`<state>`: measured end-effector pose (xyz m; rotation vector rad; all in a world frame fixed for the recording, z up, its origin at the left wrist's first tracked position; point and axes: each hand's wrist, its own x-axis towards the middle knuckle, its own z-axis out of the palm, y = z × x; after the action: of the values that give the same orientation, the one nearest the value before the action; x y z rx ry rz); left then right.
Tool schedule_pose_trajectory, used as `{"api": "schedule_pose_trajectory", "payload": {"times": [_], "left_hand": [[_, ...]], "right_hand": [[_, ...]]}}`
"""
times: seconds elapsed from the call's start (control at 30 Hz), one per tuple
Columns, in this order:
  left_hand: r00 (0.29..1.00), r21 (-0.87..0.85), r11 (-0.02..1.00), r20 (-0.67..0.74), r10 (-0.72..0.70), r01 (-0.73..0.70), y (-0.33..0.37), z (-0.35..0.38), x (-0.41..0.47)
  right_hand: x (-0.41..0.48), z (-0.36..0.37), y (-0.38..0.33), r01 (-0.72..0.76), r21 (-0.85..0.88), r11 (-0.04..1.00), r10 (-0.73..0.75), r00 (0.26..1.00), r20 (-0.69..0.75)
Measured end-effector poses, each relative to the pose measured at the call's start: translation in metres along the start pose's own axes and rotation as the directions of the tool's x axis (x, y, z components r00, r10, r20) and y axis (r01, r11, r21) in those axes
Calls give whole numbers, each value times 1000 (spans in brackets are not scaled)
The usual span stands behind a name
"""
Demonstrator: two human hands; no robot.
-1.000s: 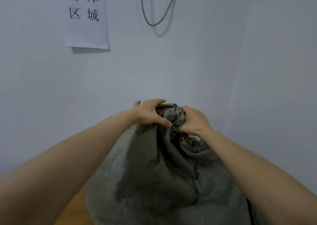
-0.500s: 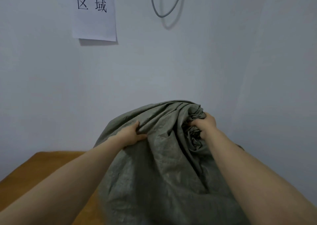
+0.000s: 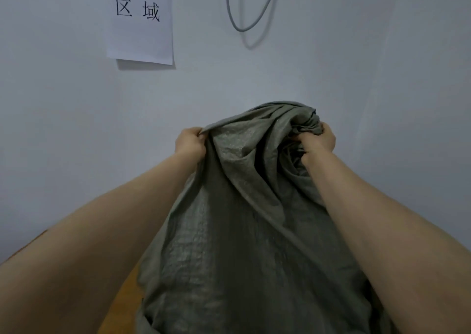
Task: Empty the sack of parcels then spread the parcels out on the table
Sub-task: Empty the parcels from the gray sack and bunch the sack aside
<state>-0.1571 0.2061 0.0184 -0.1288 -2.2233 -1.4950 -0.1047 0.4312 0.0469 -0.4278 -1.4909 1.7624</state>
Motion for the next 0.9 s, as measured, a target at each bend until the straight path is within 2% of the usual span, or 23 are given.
{"api": "schedule_pose_trajectory", "payload": {"times": [0.23,0.37,0.47,0.57,0.63,0.67,0.73,0.8,0.9], "left_hand": [[1000,-7,1000,15,12,-12,-14,11,-4],[991,-16,993,-75,115,-116,13,-2,6],[983,-48,984,-75,169,-173,24,0,6],[998,-49,997,36,53,-51,6,11,-4],[986,32,998,159,-60,55,-18,14,-10],[973,106,992,215,-87,65,-29,14,-11],[952,293,955,277,-128,43,-47,12,-12],[934,480,877,308,-180,10,-58,12,-12],[887,580,814,377,-268,-1,-69,17,-13]], "right_hand": [[-3,-6,13,-46,-10,999,46,999,-23],[4,-3,-5,17,51,999,-16,1000,-12],[8,-9,-5,27,59,998,-26,999,-24],[10,-26,12,11,-108,994,-10,1000,11],[9,-41,27,-16,-245,969,36,996,78],[8,-49,36,-29,-314,949,69,991,115],[4,-62,56,-79,-430,900,164,973,163],[-2,-70,77,-176,-467,866,293,937,190],[-8,-76,105,-276,-518,810,435,875,213]]}}
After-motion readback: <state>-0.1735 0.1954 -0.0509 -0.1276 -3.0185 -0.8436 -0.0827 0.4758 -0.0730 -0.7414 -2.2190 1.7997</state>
